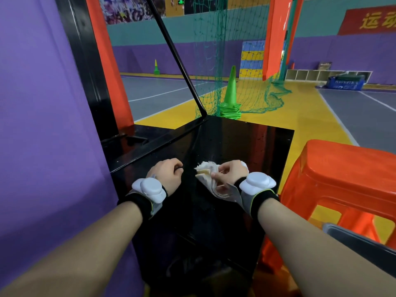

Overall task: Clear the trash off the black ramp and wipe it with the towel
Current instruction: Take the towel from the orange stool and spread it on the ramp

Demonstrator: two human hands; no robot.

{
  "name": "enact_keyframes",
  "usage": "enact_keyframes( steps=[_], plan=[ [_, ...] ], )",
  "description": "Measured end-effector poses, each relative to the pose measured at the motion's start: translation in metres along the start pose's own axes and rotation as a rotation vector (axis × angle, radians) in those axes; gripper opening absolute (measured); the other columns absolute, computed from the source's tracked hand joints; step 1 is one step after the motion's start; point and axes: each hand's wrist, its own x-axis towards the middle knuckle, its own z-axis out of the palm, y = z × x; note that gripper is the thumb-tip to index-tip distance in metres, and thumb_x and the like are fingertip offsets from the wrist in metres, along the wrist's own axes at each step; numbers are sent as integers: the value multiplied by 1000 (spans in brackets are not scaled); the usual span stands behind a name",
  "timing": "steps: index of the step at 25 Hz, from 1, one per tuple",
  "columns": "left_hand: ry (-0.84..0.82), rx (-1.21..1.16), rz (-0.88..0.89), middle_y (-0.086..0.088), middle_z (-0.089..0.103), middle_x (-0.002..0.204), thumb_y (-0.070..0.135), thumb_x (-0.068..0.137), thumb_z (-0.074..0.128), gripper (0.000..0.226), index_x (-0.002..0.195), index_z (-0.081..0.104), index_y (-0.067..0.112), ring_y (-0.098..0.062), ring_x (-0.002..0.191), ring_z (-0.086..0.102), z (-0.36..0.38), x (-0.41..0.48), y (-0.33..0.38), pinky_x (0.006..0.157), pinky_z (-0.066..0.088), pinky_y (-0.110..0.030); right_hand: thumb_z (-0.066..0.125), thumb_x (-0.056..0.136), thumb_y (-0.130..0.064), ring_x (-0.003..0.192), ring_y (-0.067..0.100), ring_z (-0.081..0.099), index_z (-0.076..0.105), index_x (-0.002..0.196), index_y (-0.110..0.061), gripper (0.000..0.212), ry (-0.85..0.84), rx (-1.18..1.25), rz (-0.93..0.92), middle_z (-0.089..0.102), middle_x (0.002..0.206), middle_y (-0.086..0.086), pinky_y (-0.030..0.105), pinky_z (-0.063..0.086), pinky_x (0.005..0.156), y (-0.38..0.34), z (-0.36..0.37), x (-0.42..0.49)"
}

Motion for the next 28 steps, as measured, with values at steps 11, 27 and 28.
enact_keyframes(
  steps=[11, 27, 28],
  plan=[
    [-105, -3, 147, 1, 64, 113, 30, 93, 49, 25, 114, 61, 23, -24, 102, 58, 24, 2, 28, 87, 48, -41, 67, 84, 1, 45, 18, 56, 56, 70, 0, 19, 193, 736, 244, 53, 60, 15, 26, 54, 42, 28, -57, -19],
    [-237, -752, -322, -12, 71, 74, 17, 84, 65, 12, 83, 65, 5, -18, 51, 55, 26, 5, 58, 46, 35, -24, 68, 87, -10, 59, 14, 68, 67, 79, -6, 9, -87, 747, 146, 65, 63, 3, 26, 56, 49, 9, -34, -29],
    [-210, -759, -333, -12, 70, 71, 7, 82, 63, 3, 84, 64, 5, -16, 48, 52, 26, 5, 57, 44, 33, -23, 66, 87, -9, 58, 16, 66, 66, 78, -6, 10, -59, 745, 188, 64, 61, 3, 29, 56, 50, 9, -36, -28]
  ],
)
